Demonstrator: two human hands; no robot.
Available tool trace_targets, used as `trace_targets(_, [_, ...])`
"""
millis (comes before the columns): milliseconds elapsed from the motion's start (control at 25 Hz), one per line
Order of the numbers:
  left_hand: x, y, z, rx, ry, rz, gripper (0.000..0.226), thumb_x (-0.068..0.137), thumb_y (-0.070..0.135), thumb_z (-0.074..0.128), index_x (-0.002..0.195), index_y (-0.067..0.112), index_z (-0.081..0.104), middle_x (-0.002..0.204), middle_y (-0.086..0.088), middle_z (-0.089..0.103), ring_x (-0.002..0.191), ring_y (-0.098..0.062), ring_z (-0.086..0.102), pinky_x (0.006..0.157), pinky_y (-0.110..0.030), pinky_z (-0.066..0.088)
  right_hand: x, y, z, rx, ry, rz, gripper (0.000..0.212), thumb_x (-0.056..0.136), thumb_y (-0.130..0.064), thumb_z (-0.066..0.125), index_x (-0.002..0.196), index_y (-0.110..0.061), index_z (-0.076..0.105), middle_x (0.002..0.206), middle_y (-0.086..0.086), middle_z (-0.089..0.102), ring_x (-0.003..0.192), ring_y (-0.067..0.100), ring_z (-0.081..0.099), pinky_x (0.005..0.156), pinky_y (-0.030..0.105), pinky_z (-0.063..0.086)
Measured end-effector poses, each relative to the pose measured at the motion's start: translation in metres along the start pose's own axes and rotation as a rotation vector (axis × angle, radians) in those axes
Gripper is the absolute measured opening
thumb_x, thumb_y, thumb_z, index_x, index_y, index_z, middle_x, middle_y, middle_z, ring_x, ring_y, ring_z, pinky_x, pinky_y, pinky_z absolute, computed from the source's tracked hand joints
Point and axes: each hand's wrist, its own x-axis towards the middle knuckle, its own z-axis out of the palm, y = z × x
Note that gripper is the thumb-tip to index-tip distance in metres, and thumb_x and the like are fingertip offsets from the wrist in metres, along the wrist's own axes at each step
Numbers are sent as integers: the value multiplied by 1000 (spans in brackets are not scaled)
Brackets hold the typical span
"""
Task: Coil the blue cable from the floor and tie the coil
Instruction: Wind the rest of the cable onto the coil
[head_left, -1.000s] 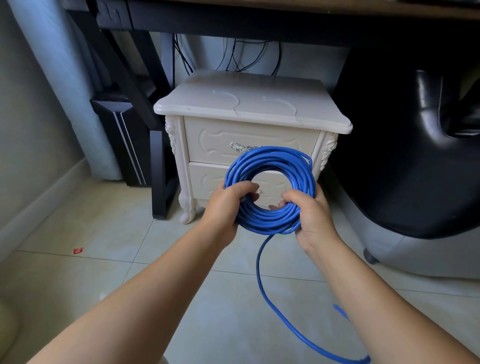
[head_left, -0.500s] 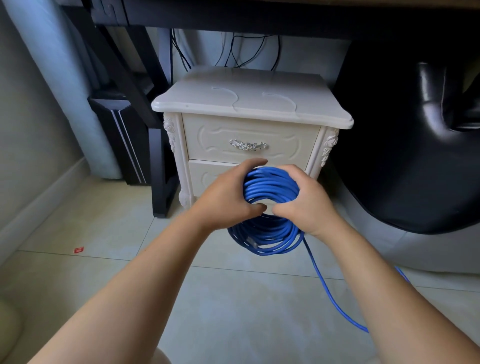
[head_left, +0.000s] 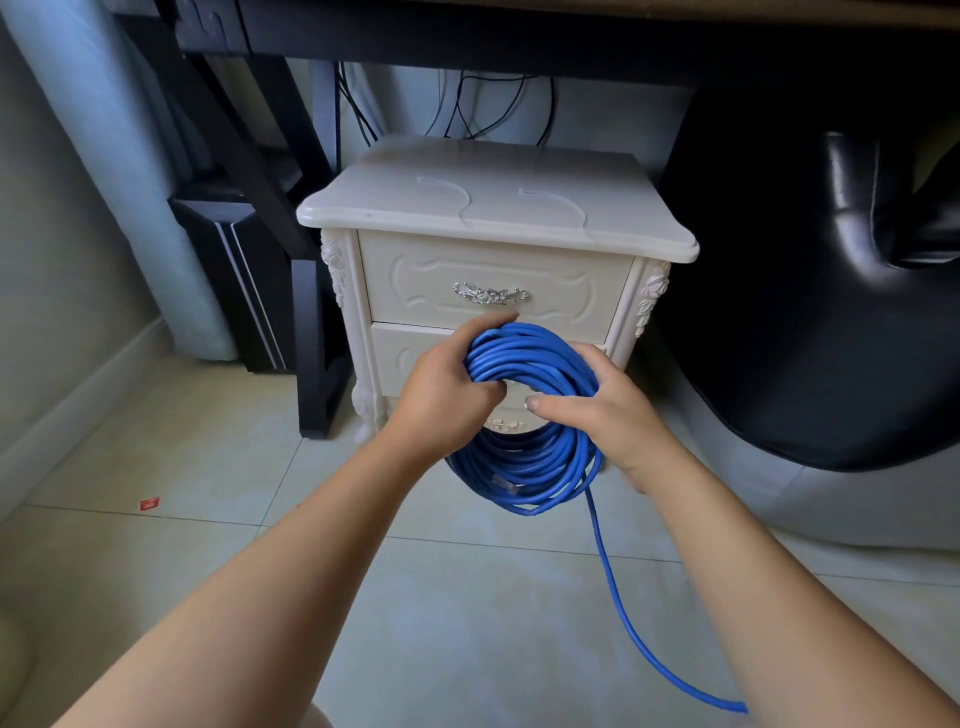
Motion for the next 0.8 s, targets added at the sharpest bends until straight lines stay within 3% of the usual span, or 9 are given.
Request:
trace_targets(120, [2,2,-1,-131,86,-91,65,80,-4,60,128,41,57,91,10,67,59,-10,52,59,-21,45,2,8,3,135,44,47,48,66,-26,82,110,-33,64,102,-2,74,97,19,71,94,45,54])
trace_targets(240, [4,5,-3,-301,210,-175,62,80,-7,58,125,36,59,84,9,66,58,-7,54,59,-20,47,3,13,10,265,91,67,38,75,-13,79,108,-23,63,100,7,73,99,28,70,99,51,50])
trace_targets(440, [-3,2,11,-493,386,-314,43,81,-3,57,111,28,63,78,6,60,70,-14,54,67,-26,45,4,18,26,517,200,151,31,81,-4,72,110,-11,64,90,12,69,86,28,70,87,52,57])
trace_targets(600, [-13,-6,23,-604,249,-486,32,85,4,61,110,24,57,80,1,59,72,-17,58,67,-31,46,8,20,21,480,332,211,20,78,5,66,89,-12,65,73,11,64,76,30,65,83,56,55])
trace_targets(800, [-2,-3,-1,-500,68,-499,40,81,18,74,117,23,58,94,-2,69,89,-20,70,84,-41,56,11,11,14,359,324,122,33,67,7,59,93,-13,63,68,6,57,64,27,59,63,43,55])
